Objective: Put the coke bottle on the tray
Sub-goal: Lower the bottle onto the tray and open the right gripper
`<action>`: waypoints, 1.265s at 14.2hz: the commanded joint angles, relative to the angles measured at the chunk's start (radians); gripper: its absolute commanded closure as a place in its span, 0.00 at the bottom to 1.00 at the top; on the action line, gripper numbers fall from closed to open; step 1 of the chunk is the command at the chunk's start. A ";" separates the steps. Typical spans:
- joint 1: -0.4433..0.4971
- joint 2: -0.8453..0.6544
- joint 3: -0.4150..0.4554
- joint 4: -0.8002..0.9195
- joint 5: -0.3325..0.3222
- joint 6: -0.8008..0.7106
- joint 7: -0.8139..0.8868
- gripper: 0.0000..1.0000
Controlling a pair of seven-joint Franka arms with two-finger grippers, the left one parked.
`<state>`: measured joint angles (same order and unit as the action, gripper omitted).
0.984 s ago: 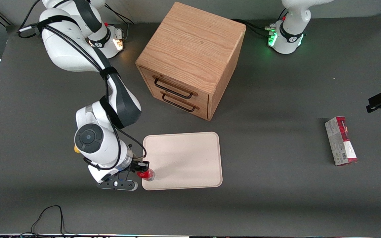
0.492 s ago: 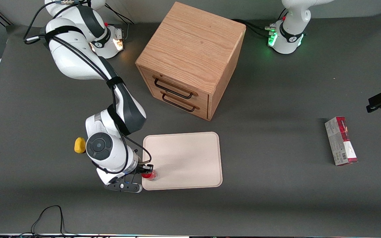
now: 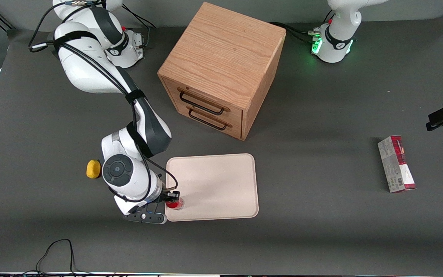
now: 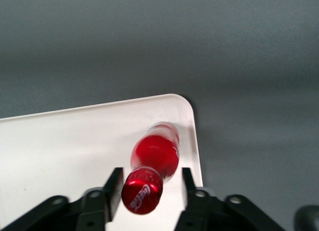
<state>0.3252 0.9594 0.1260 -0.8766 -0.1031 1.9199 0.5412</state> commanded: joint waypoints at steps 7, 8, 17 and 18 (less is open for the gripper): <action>0.009 -0.014 -0.003 0.004 -0.023 -0.004 0.031 0.00; 0.009 -0.018 -0.003 0.004 -0.023 -0.010 0.031 0.00; -0.041 -0.299 -0.005 -0.188 0.020 -0.240 -0.075 0.00; -0.055 -0.386 -0.006 -0.309 0.032 -0.208 -0.081 0.00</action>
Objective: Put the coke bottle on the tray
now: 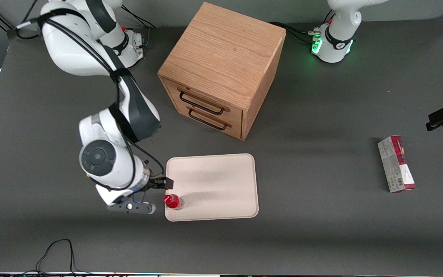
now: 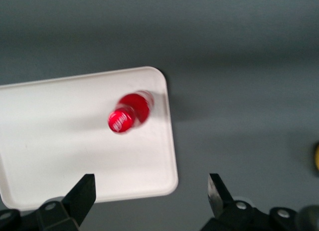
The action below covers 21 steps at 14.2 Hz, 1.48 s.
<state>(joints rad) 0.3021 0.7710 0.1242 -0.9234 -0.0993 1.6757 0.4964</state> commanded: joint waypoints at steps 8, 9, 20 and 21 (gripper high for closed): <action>-0.167 -0.712 -0.052 -0.807 0.087 0.095 -0.275 0.00; -0.167 -0.732 -0.063 -0.802 0.087 0.052 -0.304 0.00; -0.170 -0.736 -0.156 -0.641 0.087 -0.113 -0.401 0.00; -0.188 -0.737 -0.153 -0.643 0.089 -0.131 -0.403 0.00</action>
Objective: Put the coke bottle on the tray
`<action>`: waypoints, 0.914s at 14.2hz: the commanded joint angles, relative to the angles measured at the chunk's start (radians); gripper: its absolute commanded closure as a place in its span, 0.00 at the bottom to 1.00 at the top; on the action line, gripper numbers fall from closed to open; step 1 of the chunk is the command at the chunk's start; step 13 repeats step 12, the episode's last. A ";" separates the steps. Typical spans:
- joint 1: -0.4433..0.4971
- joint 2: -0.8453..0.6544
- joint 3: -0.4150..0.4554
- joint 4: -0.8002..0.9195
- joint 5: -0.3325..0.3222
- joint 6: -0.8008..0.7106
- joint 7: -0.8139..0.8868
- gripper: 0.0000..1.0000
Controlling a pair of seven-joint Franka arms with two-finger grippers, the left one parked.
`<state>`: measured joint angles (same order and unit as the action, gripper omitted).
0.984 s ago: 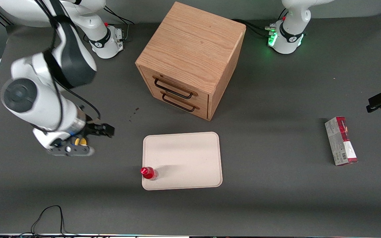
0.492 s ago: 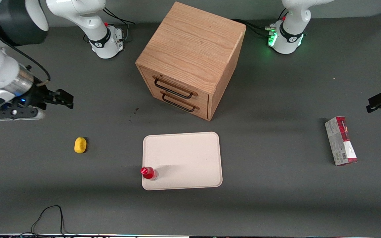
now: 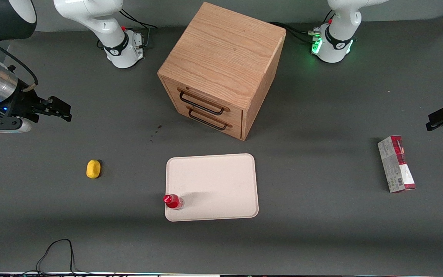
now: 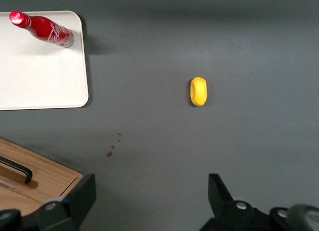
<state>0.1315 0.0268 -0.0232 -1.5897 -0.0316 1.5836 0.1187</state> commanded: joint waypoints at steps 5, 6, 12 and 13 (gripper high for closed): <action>-0.145 -0.082 0.058 -0.080 0.091 -0.041 -0.116 0.00; -0.157 -0.102 0.063 -0.105 0.093 -0.028 -0.114 0.00; -0.173 -0.078 0.094 -0.066 0.090 -0.040 -0.103 0.00; -0.173 -0.078 0.094 -0.066 0.090 -0.040 -0.103 0.00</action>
